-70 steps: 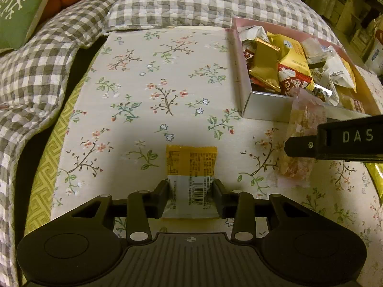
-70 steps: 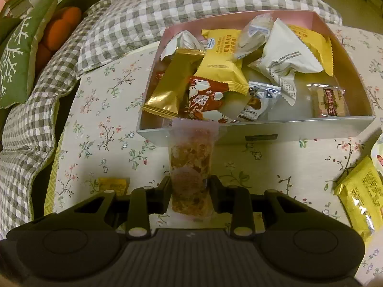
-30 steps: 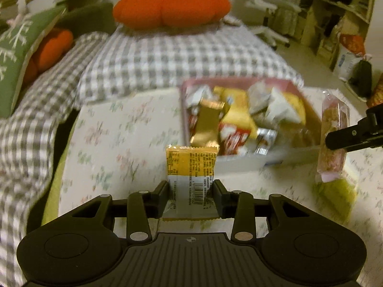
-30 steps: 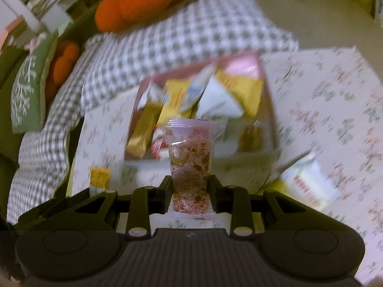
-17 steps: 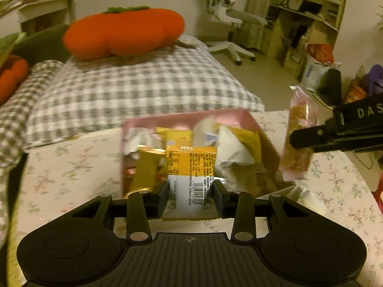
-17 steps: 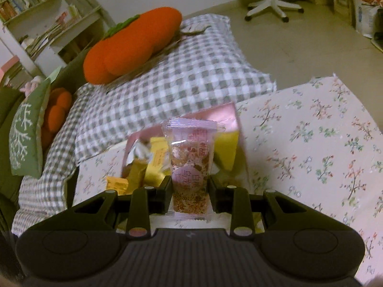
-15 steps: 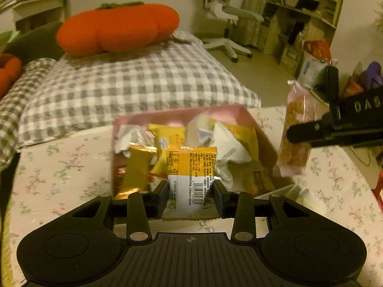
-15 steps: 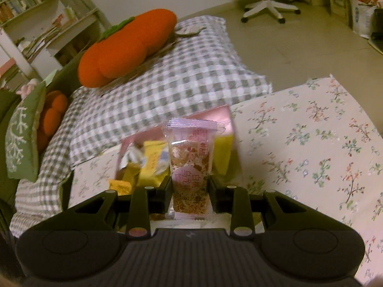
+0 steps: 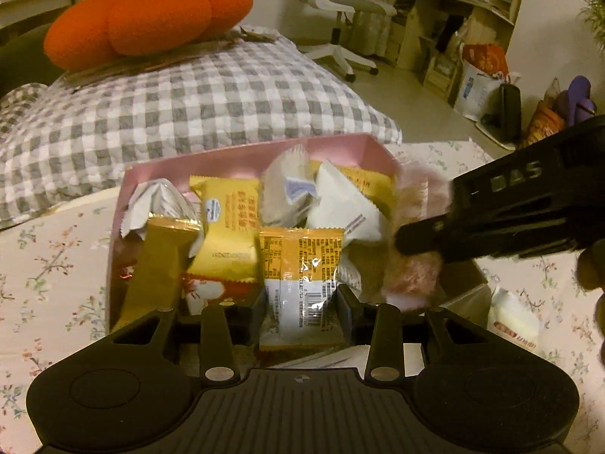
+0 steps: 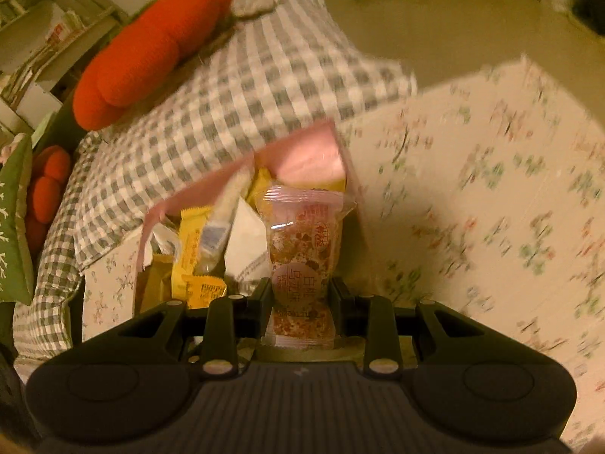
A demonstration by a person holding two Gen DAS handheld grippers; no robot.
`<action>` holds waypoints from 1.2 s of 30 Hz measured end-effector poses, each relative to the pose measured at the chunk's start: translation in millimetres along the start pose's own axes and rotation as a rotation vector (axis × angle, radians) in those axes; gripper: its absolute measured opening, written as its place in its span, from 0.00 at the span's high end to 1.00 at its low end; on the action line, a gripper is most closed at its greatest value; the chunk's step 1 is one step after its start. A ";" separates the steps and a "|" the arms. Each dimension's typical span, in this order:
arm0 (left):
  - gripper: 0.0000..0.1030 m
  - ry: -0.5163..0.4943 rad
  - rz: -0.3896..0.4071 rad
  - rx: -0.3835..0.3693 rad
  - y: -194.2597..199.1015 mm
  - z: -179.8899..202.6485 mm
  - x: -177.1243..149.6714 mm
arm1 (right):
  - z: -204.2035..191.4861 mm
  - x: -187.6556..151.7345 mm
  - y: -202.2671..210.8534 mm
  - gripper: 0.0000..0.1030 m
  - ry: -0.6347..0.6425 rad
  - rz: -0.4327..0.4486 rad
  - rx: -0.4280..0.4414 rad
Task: Organize snacks
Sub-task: 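Carry the wafer packet into the box with the left tool while the right drops the pink bag in, then withdraw both open tools from the box toward the yellow and white packets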
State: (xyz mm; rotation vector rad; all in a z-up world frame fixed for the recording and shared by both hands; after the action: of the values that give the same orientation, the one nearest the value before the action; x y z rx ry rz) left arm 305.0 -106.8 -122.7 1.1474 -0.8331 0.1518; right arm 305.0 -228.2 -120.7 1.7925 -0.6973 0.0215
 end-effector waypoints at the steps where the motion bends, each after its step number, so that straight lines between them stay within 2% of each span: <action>1: 0.64 -0.002 0.001 -0.005 -0.2 -0.9 0.4 | -0.7 -1.0 -3.3 0.72 -0.014 -0.011 0.010; 6: 0.63 0.000 0.006 -0.028 -4.7 -5.8 -1.0 | -6.8 -3.4 -7.9 0.72 -0.044 -0.021 0.039; 11: 0.61 -0.020 0.014 -0.017 3.8 -9.3 -1.8 | -12.3 -7.3 -7.6 0.71 -0.038 -0.024 0.039; 12: 0.58 -0.019 0.020 -0.023 6.3 -10.9 -0.7 | -11.8 -6.0 -6.7 0.69 -0.044 -0.024 0.048; 14: 0.48 -0.013 0.033 -0.035 12.5 -14.3 2.8 | -11.2 -2.4 -0.7 0.68 -0.057 -0.012 0.060; 16: 0.46 -0.004 0.043 -0.034 16.9 -17.7 6.9 | -11.0 0.4 5.6 0.64 -0.059 0.007 0.056; 20: 0.46 0.022 0.047 -0.026 24.3 -22.3 11.7 | -9.4 3.4 14.3 0.63 -0.058 0.023 0.052; 27: 0.46 0.032 0.041 0.005 40.5 -17.0 20.7 | -6.4 2.0 26.2 0.61 -0.061 -0.002 0.026; 33: 0.45 0.073 -0.014 0.086 57.3 -13.0 16.1 | -5.2 -10.0 39.2 0.60 -0.056 -0.070 0.024; 36: 0.45 0.092 -0.032 0.109 69.1 -10.3 9.8 | -10.5 -17.2 50.3 0.56 -0.022 -0.096 0.027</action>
State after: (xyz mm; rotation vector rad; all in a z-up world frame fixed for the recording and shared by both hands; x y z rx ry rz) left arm 282.0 -70.8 -66.7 1.2458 -0.7317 0.2239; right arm 270.9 -219.8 -79.5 1.8532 -0.6285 -0.0540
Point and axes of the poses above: each gripper's, at about its wrist camera, not at the fingertips, and y roughly against the way its jaws point, z to its right, x to its top, the point moved 3 cm from there along -y, roughly the way its jaws point, and after that the axes turned 3 degrees about -x, right-handed, at the moved point
